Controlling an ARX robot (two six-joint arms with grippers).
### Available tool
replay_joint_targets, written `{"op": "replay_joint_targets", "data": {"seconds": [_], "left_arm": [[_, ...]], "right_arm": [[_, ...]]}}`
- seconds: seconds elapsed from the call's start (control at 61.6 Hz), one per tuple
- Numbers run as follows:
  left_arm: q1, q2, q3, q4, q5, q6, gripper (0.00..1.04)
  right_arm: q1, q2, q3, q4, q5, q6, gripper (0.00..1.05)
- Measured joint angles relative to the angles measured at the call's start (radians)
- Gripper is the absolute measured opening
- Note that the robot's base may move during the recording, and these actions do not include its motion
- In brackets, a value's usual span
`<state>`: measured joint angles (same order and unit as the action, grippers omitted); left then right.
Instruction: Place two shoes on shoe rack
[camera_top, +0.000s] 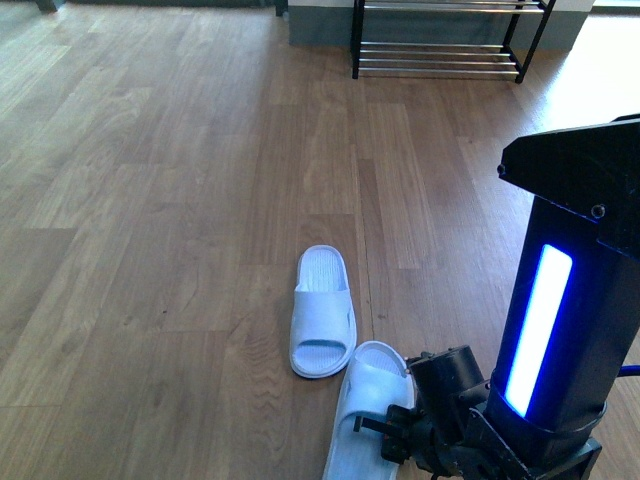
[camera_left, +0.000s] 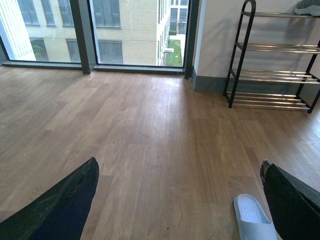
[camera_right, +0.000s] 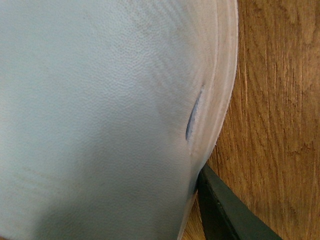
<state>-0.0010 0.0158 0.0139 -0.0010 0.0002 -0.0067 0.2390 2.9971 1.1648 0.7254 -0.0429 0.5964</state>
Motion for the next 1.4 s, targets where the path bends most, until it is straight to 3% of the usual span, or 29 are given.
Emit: {"op": "replay_joint_targets", "data": {"seconds": [0.26,0.438,0.617,0.73,1.087,1.395], "left_arm": [[0.000,0.000,0.000,0.000,0.000,0.000,0.95],[0.000,0.000,0.000,0.000,0.000,0.000,0.95],[0.000,0.000,0.000,0.000,0.000,0.000,0.95],[0.000,0.000,0.000,0.000,0.000,0.000,0.95],[0.000,0.000,0.000,0.000,0.000,0.000,0.95],[0.000,0.000,0.000,0.000,0.000,0.000,0.95]], "right_arm": [[-0.090,-0.058,-0.089,0.073,0.034,-0.050,0.04],[-0.182,-0.261,-0.299,0.178,0.050,-0.126,0.04],[-0.268,-0.488,-0.431,0.181,0.079,-0.173,0.04],[-0.294,-0.709,-0.526,0.092,0.094,-0.198,0.04],[-0.460,-1.418,-0.723,-0.134,-0.081,-0.339,0.04],[-0.574,-1.738,-0.864,-0.238,-0.214,-0.387,0.04]]}}
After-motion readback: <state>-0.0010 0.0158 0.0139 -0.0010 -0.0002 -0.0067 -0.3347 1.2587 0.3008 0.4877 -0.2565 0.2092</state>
